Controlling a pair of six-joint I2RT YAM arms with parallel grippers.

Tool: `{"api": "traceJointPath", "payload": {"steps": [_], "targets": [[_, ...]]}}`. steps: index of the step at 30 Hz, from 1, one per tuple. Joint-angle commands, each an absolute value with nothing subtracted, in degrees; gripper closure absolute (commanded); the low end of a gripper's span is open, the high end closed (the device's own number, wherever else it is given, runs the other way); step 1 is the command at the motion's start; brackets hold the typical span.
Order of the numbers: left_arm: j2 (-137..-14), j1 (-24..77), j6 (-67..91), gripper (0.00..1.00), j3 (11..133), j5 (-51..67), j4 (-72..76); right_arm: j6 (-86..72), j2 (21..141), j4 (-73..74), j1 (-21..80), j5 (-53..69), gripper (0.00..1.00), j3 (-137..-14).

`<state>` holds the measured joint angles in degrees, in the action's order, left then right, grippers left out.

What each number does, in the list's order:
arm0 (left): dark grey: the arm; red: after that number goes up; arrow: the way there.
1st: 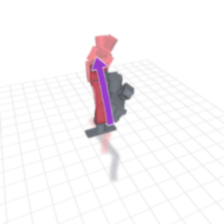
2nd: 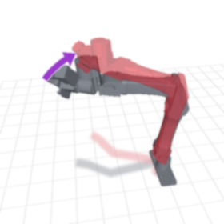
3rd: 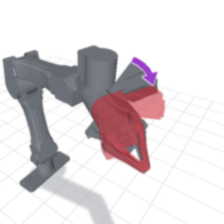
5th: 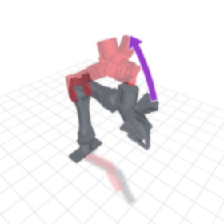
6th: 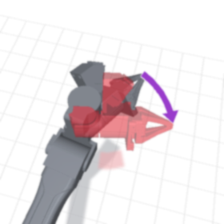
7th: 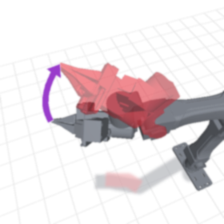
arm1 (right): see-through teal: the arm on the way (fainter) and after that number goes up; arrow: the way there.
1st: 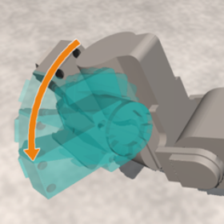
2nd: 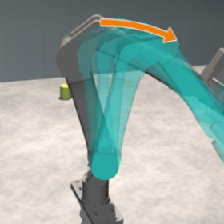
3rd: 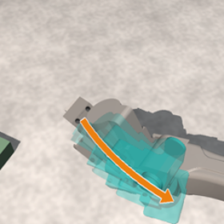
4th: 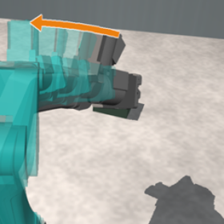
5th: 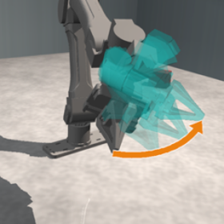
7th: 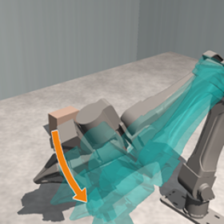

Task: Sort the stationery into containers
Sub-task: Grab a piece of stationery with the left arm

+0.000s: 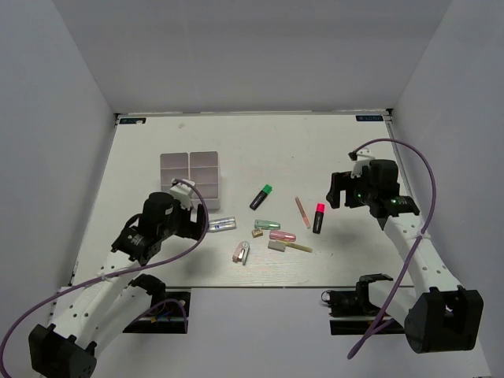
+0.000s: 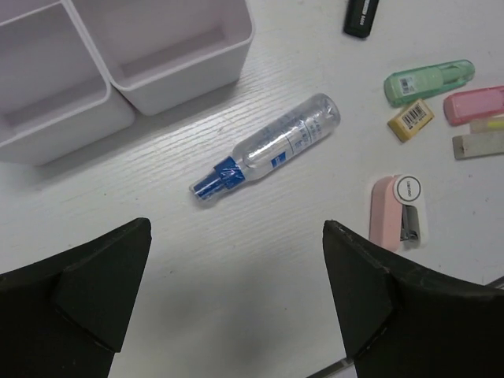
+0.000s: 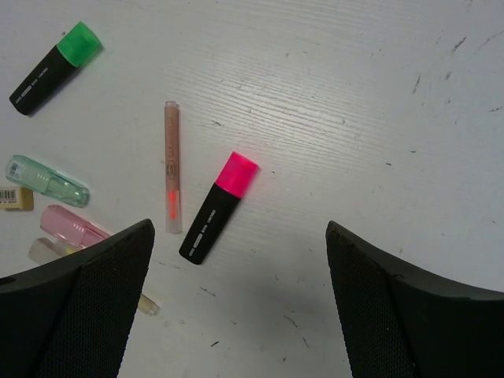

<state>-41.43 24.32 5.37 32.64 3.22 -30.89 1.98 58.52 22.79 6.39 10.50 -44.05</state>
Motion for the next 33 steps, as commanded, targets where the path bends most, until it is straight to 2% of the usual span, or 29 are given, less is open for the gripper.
{"api": "traceJointPath", "payload": {"steps": [1, 9, 11, 12, 13, 14, 15, 16, 17, 18, 20, 22, 23, 24, 25, 26, 27, 28, 29, 30, 33], "targets": [[-40.34, 24.00, 4.57, 0.00, 32.08, 7.12, -29.97, 0.96, 59.15, 22.06, 6.24, 12.22, 0.10, -44.91], [-41.31, 24.08, 4.74, 0.05, 32.25, 9.40, -29.79, 3.34, 56.60, 21.18, 5.89, 12.83, 0.10, -43.16], [-41.66, 24.17, 4.31, 0.18, 32.34, 11.15, -29.62, 5.26, 56.51, 22.32, 5.89, 13.88, 0.10, -43.50], [-42.36, 24.17, 4.22, 0.32, 32.17, 11.86, -29.18, 8.49, 56.51, 23.28, 5.89, 15.02, 0.10, -43.68], [-43.58, 24.08, 4.39, 0.52, 32.78, 12.47, -28.92, 10.44, 56.69, 24.42, 5.71, 18.07, 0.10, -44.29], [-45.51, 25.04, 3.96, 0.86, 33.48, 12.92, -29.18, 16.72, 56.52, 26.96, 5.89, 19.15, 0.10, -44.38], [-46.57, 25.92, 3.09, 0.98, 35.49, 12.83, -30.75, 17.66, 56.77, 28.03, 5.89, 20.12, 0.10, -44.65], [-48.84, 26.71, 1.86, 1.00, 38.03, 10.92, -31.72, 18.01, 56.86, 28.65, 5.71, 18.91, 0.10, -45.78], [-51.48, 29.15, 1.06, 0.97, 39.19, 10.20, -33.99, 18.71, 57.39, 30.65, 5.80, 18.20, 0.10, -46.31], [-52.63, 32.14, -2.43, 0.84, 42.42, 6.19, -34.71, 18.89, 57.74, 31.11, 5.80, 17.15, 0.10, -47.28], [-58.77, 36.64, -4.03, 0.32, 44.90, 3.62, -38.03, 21.43, 58.35, 32.95, 5.71, 16.70, 0.10, -47.90], [-64.04, 40.95, -8.67, 0.23, 50.51, 1.93, -40.86, 23.54, 58.36, 34.36, 5.89, 19.94, 0.10, -47.81], [-65.46, 41.65, -10.01, 0.20, 51.32, 2.19, -42.09, 24.51, 58.45, 34.19, 5.80, 23.61, 0.27, -47.81], [-68.26, 43.40, -12.89, 0.16, 52.20, 3.59, -42.62, 24.43, 58.53, 35.23, 5.89, 24.34, 0.99, -47.99], [-68.99, 43.77, -15.53, 0.16, 52.38, 3.60, -41.58, 24.35, 58.54, 35.33, 5.80, 24.95, 1.00, -48.16], [-69.69, 43.86, -18.17, 0.16, 52.90, 3.60, -40.88, 24.26, 58.54, 35.33, 5.89, 26.96, 1.00, -47.99], [-72.13, 43.94, -19.32, 0.20, 53.52, 4.04, -40.87, 24.17, 58.27, 34.37, 5.98, 26.98, 0.82, -47.64], [-73.20, 43.95, -20.21, 0.22, 54.31, 4.13, -41.22, 24.26, 58.01, 33.93, 6.06, 27.07, 0.43, -47.11], [-74.26, 43.86, -22.39, 0.22, 57.71, 3.78, -41.92, 24.34, 57.75, 33.32, 6.06, 27.33, 0.23, -46.59], [-76.70, 44.03, -22.50, 0.22, 59.05, 2.21, -42.79, 24.61, 57.74, 33.14, 5.98, 27.42, 0.11, -46.50], [-79.89, 44.56, -23.29, 0.20, 61.53, 0.37, -47.02, 25.05, 57.48, 32.78, 5.98, 27.68, 0.10, -45.71]]}}
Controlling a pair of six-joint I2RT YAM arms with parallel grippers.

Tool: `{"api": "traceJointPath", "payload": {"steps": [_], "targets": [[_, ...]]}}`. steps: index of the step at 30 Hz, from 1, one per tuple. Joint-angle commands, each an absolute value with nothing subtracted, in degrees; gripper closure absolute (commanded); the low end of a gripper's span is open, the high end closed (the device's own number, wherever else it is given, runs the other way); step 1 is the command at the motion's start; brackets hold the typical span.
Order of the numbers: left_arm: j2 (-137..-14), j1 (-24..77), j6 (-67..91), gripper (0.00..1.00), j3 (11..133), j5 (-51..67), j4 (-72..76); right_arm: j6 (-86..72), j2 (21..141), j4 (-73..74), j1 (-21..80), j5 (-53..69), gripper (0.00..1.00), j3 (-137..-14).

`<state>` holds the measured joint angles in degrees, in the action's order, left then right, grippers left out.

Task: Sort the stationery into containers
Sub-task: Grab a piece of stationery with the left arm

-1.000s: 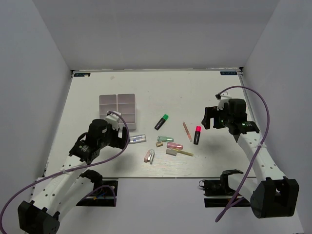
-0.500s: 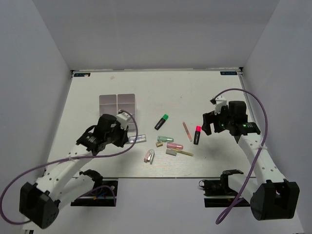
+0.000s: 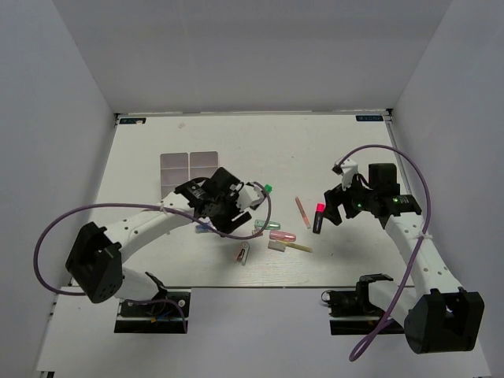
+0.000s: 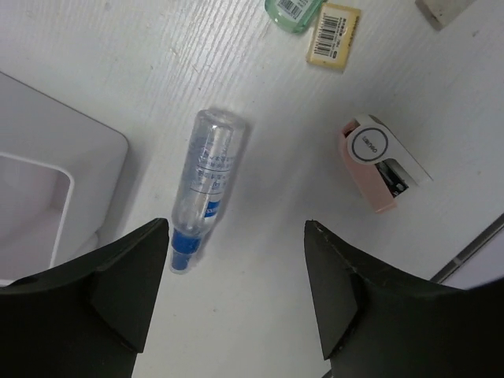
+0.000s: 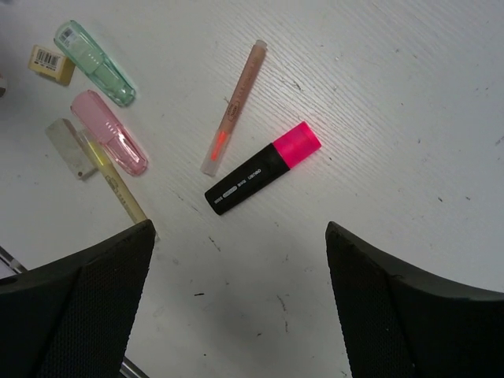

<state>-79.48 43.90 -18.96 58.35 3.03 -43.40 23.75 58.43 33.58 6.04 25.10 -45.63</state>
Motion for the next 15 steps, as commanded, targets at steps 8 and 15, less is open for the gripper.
{"api": "traceJointPath", "payload": {"steps": [8, 15], "targets": [[-81.47, 43.51, -27.07, 0.35, 56.69, 1.75, -40.60, 25.75, 59.85, 34.19, 6.33, 29.44, 0.11, -46.76], [-89.82, 43.07, -28.04, 0.35, 60.38, 1.93, -38.33, 25.66, 59.94, 33.75, 6.15, 29.00, 0.11, -46.58]]}}
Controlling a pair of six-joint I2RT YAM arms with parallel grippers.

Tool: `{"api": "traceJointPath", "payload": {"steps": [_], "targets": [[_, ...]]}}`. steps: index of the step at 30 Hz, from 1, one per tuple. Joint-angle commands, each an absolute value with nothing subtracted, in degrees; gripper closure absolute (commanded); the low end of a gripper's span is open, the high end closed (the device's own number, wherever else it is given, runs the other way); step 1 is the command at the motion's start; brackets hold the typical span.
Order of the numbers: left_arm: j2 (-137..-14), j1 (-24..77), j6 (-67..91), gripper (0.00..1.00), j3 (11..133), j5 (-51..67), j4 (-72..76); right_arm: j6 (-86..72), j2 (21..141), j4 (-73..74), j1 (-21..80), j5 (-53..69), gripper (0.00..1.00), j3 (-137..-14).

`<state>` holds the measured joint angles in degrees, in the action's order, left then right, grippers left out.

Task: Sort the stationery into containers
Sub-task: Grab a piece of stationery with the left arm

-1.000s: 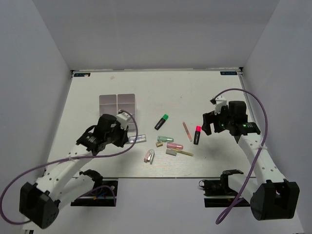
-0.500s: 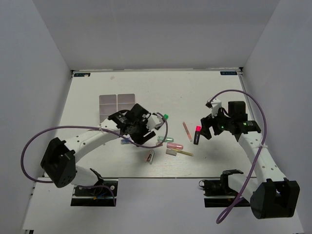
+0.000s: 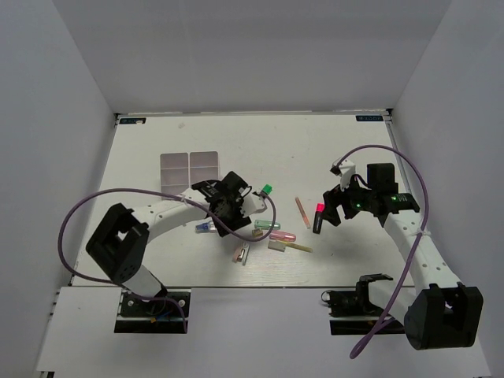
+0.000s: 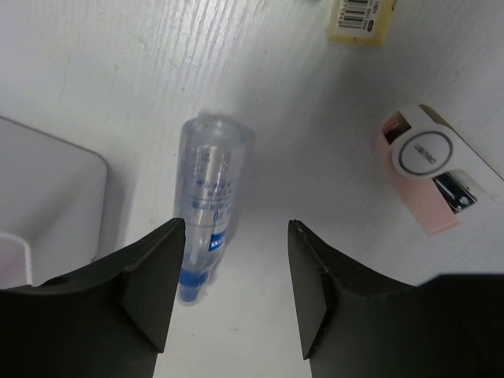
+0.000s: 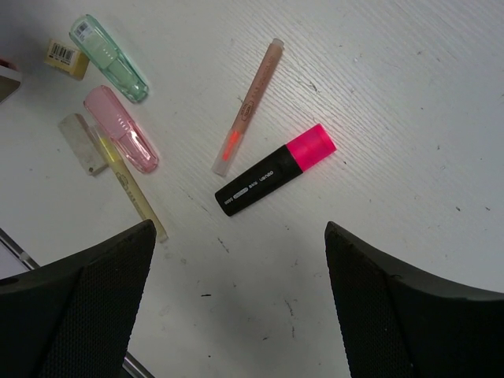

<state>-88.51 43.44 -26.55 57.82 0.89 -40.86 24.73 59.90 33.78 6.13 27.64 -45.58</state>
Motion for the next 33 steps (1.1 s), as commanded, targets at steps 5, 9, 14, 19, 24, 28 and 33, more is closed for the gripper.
{"api": "traceJointPath", "payload": {"steps": [5, 9, 14, 19, 24, 28, 33], "targets": [[-93.59, 41.40, -26.89, 0.35, 60.82, 3.87, -35.35, 25.75, 60.64, 34.10, 6.15, 29.27, 0.11, -46.58], [-95.71, 41.13, -26.89, 0.36, 59.33, 2.73, -32.53, 26.02, 60.91, 34.19, 6.07, 29.18, 0.11, -46.67], [-97.47, 42.10, -27.16, 0.44, 54.94, -1.13, -27.52, 26.45, 60.47, 34.54, 6.24, 29.97, 0.11, -46.58], [-98.87, 43.24, -27.77, 0.61, 53.35, -4.13, -26.02, 26.72, 60.64, 34.63, 6.24, 30.15, 0.11, -46.67], [-100.63, 44.56, -27.34, 0.95, 53.70, -6.85, -26.80, 26.72, 60.56, 34.98, 6.24, 30.41, 0.11, -46.67], [-96.53, 44.83, -23.47, 1.00, 57.21, -7.04, -30.22, 27.68, 60.20, 35.42, 5.98, 31.11, 0.28, -46.84], [-83.62, 38.16, -12.62, 1.00, 61.08, 1.30, -30.42, 29.97, 63.01, 41.04, 6.15, 35.15, 1.00, -49.48]]}}
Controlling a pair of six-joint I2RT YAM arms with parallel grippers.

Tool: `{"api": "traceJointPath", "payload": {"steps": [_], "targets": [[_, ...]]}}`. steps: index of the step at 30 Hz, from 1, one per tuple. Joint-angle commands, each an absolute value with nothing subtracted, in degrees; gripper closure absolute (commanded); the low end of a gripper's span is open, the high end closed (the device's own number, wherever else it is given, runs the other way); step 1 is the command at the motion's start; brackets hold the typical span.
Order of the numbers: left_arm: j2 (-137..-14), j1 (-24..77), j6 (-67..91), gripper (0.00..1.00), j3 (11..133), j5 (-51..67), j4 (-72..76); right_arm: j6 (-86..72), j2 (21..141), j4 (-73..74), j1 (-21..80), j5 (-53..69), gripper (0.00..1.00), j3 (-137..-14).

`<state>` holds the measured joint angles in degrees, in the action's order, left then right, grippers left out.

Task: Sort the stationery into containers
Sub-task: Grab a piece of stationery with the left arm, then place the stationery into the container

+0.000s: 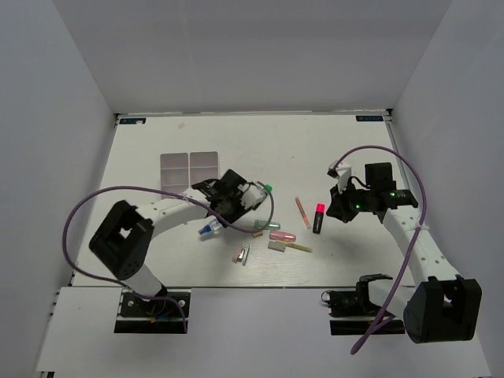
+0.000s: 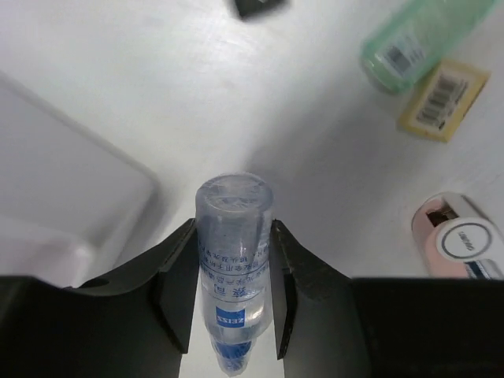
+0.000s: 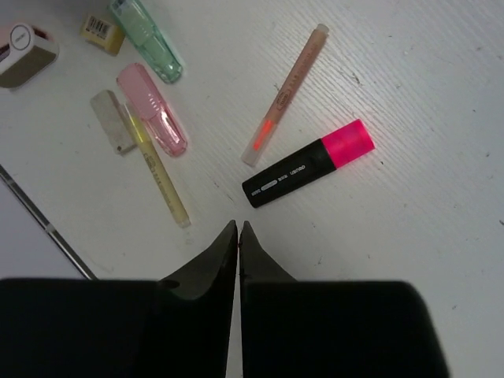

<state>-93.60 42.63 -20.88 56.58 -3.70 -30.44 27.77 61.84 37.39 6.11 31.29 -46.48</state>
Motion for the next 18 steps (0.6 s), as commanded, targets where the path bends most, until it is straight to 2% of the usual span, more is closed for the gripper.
{"api": "traceJointPath", "payload": {"steps": [1, 3, 5, 7, 10, 11, 15, 18], "targets": [[-82.11, 36.67, -11.00, 1.00, 61.34, 2.54, -29.19, 30.41, 64.06, 41.65, 6.24, 36.03, 0.94, -50.35], [-76.91, 30.28, -4.78, 1.00, 62.05, 6.75, -25.25, 30.85, 64.60, 43.32, 6.15, 36.82, 0.64, -51.06], [-73.94, 25.00, -0.45, 1.00, 62.66, 9.39, -21.04, 31.11, 65.21, 43.33, 6.41, 37.00, 0.45, -51.33], [-72.95, 18.84, 3.67, 1.00, 62.84, 11.25, -18.47, 31.46, 64.86, 42.98, 6.42, 37.44, 0.40, -50.98], [-71.19, 13.65, 3.95, 1.00, 60.57, 8.53, -9.60, 32.95, 64.25, 42.54, 6.33, 38.75, 0.40, -50.10], [-71.28, 12.58, 3.61, 1.00, 59.86, 8.26, -3.14, 33.22, 63.73, 42.45, 6.24, 39.28, 0.40, -49.49], [-73.29, 8.80, 0.45, 1.00, 57.75, 5.81, 6.03, 34.54, 63.02, 41.31, 6.33, 39.82, 0.40, -48.52], [-74.79, 8.00, -4.30, 1.00, 54.06, 5.19, 18.24, 36.38, 63.19, 41.40, 6.15, 40.78, 0.40, -48.08]]}}
